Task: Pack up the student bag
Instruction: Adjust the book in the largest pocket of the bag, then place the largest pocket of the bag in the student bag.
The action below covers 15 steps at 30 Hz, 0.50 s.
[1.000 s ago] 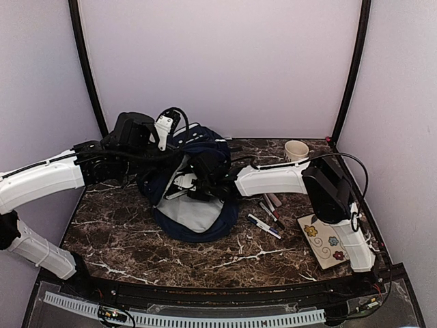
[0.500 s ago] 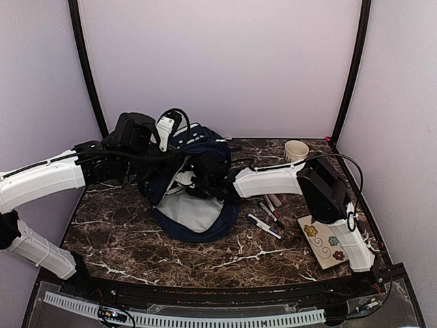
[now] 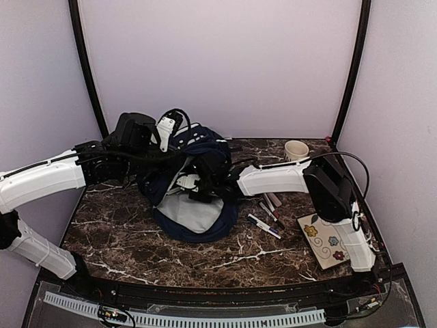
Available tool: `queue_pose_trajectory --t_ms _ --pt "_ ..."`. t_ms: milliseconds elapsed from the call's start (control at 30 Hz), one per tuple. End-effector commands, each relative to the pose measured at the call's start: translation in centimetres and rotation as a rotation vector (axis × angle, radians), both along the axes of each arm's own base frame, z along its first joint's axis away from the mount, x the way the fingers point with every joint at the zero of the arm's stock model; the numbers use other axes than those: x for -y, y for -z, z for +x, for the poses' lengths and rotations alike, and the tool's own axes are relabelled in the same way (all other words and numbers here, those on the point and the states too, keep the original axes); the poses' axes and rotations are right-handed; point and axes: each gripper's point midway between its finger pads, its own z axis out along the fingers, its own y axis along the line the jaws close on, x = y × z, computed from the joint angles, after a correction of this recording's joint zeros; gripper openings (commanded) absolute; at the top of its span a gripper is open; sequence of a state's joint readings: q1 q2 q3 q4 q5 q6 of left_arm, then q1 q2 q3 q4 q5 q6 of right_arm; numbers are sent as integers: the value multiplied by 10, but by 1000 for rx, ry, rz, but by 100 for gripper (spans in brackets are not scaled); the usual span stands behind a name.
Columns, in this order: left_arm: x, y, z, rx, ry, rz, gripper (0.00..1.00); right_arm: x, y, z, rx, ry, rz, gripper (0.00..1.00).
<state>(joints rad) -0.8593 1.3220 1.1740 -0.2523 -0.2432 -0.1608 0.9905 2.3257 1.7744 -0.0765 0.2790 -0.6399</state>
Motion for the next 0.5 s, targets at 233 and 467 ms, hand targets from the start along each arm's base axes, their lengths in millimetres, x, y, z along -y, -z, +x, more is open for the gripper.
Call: queue_pose_trajectory --t_ms 233,467 --pt "0 -24 -6 45 12 -61 0 48 -44 -108 -320 -220 38 61" --pt "-5 -23 -6 47 6 -12 0 88 -51 -152 -473 -295 9 61"
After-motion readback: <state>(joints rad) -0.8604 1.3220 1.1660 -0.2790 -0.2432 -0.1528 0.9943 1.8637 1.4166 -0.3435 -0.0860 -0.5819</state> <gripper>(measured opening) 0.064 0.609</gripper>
